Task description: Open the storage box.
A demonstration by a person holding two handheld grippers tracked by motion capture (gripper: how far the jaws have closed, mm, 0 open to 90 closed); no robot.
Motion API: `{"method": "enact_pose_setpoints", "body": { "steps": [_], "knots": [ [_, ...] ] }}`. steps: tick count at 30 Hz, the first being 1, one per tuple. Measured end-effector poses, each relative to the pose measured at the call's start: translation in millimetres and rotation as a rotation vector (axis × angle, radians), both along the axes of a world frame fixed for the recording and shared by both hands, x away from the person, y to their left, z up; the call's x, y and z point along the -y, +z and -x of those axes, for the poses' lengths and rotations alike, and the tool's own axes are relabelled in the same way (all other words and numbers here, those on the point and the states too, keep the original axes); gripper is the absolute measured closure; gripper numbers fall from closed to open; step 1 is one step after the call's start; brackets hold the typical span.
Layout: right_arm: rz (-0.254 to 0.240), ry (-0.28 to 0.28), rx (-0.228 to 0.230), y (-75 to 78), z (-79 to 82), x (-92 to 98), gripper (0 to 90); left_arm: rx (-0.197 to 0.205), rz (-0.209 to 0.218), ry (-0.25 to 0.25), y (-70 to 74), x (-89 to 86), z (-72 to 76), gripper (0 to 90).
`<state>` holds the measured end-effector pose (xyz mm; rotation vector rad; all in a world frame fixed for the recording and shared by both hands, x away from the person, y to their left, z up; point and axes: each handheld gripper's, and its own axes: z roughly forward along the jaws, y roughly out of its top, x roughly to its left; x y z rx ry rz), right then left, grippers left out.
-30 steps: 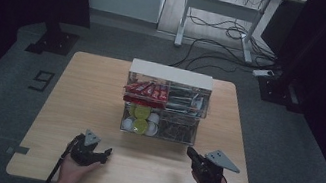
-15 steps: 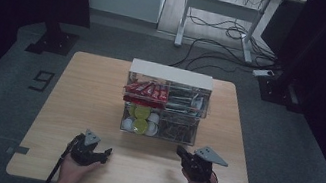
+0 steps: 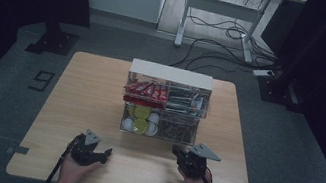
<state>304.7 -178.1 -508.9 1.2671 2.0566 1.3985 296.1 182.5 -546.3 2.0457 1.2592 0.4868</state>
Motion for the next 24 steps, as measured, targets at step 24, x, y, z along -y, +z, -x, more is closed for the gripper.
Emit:
{"method": "enact_pose_setpoints", "body": {
  "steps": [24],
  "knots": [
    [0.017,0.007,-0.033,-8.8,-16.1,-6.4,89.4,-0.004,0.007,0.004,0.0,-1.6,-0.9,28.5]
  ]
}}
